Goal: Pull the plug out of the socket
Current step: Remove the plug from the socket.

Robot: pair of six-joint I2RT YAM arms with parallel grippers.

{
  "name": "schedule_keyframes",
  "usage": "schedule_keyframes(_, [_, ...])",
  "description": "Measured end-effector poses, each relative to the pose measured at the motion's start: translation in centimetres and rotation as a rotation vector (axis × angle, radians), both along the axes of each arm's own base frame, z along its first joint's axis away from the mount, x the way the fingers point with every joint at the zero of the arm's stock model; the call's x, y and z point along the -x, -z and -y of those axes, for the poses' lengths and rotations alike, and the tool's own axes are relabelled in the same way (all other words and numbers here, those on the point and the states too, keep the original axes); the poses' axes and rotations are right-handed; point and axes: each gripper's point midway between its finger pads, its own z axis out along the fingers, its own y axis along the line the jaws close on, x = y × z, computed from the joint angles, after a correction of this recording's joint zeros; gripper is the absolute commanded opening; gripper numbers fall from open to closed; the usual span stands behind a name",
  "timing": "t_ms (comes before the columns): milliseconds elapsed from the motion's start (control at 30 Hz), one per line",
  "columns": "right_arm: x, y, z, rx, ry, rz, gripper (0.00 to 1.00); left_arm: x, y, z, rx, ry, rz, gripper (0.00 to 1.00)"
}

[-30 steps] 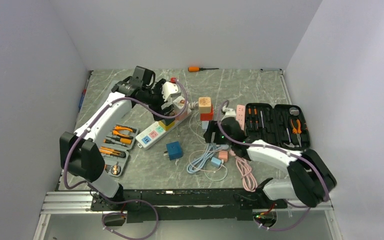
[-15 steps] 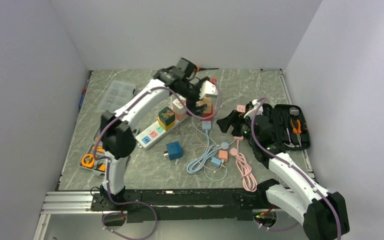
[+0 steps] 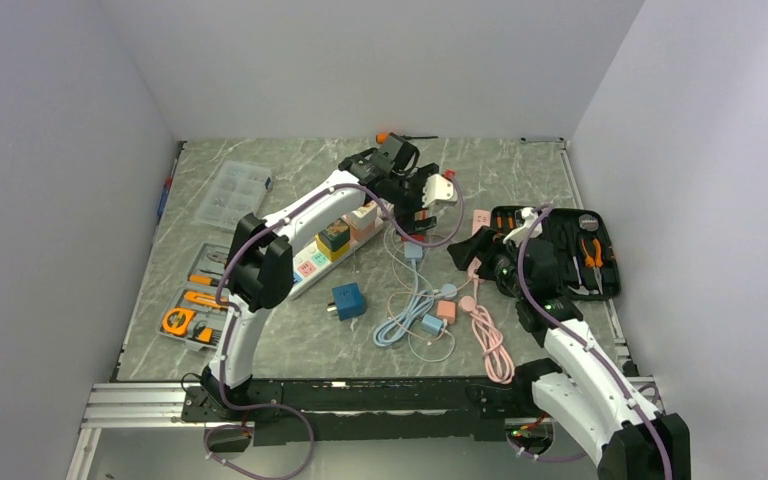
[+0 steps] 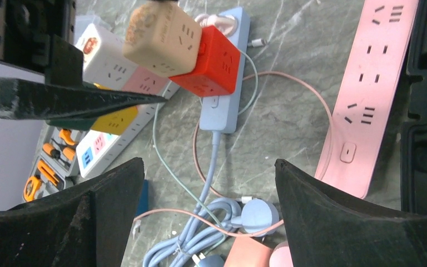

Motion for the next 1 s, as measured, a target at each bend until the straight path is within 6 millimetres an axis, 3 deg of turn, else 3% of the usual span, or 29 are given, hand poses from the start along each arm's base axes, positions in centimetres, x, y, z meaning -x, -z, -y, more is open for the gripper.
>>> schedule_keyframes(300, [0.3, 3.1, -0.6, 0.001, -0.045, -0.096, 0.89, -1.4, 0.2, -0.6, -0.005, -0.028, 0.034, 0.99])
schedule_keyframes(600, [-0.1, 3.9, -1.5, -0.020, -0.089, -0.115, 0.89, -2.8, 0.6, -4.6, -0.005, -0.084, -0.105, 0.99])
schedule_keyframes(933, [-0.6, 3.8, -1.9, -0.040, -0.100, -0.105, 0.87, -1.5, 3.0, -1.7, -0.010, -0.016, -0.176, 0.99])
schedule_keyframes(1000, [-0.8, 4.4, -2.2, -0.048, -0.109, -0.122, 0.87, -1.4, 3.2, -1.5, -0.013, -0.004, -0.172, 0.91])
